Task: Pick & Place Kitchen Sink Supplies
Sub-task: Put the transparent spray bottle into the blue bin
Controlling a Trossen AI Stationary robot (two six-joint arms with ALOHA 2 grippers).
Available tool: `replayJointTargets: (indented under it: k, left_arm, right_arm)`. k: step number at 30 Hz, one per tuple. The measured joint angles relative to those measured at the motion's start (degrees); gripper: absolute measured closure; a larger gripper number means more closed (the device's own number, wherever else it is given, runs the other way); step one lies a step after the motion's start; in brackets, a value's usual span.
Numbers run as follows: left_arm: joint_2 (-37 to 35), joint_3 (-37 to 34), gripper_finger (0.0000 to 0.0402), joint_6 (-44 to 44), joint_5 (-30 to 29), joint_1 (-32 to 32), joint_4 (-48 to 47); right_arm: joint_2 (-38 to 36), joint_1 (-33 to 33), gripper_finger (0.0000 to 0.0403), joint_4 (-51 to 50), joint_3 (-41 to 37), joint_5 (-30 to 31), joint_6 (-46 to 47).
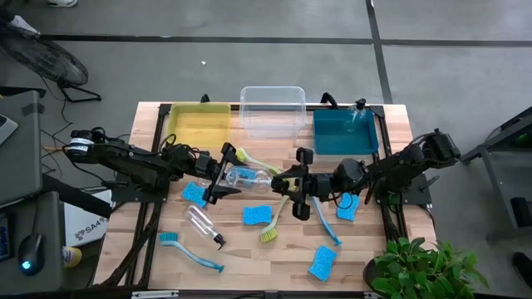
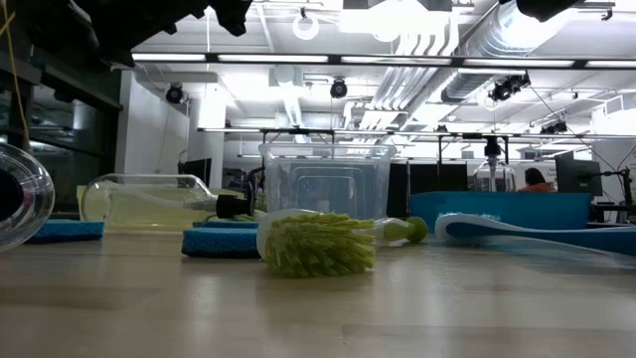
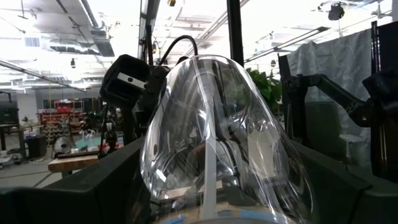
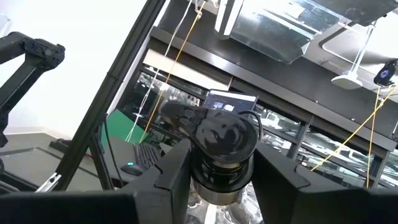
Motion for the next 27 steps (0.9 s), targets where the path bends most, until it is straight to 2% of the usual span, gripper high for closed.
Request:
replayJointTargets:
  k: [14, 19, 23, 27]
  left_arm:
    - [-0.02, 0.00, 0.0067, -1.16, -0.08, 0.00, -0.77]
    - [-0.03, 0.00, 0.0035, -1.41, -0.80, 0.00, -1.53]
    - [-1.57, -0.02, 0.0008, 0.86, -3.57, 0.12, -2.64]
    - [-4.40, -0.02, 0.0011, 3.21, -5.31, 0.12, -7.53]
  right_arm:
    - [0.00, 0.07, 0.0274, 0.02, -0.04, 1.73, 1.52]
    - [0.00, 0.11, 0.0274, -0.47, -0.04, 3.94, 2.34]
    - [0.08, 0.07, 0.0274, -2.16, -0.04, 7.73, 3.32]
    - [0.17, 0.14, 0.0274, -3.87, -0.07, 14.73, 3.58]
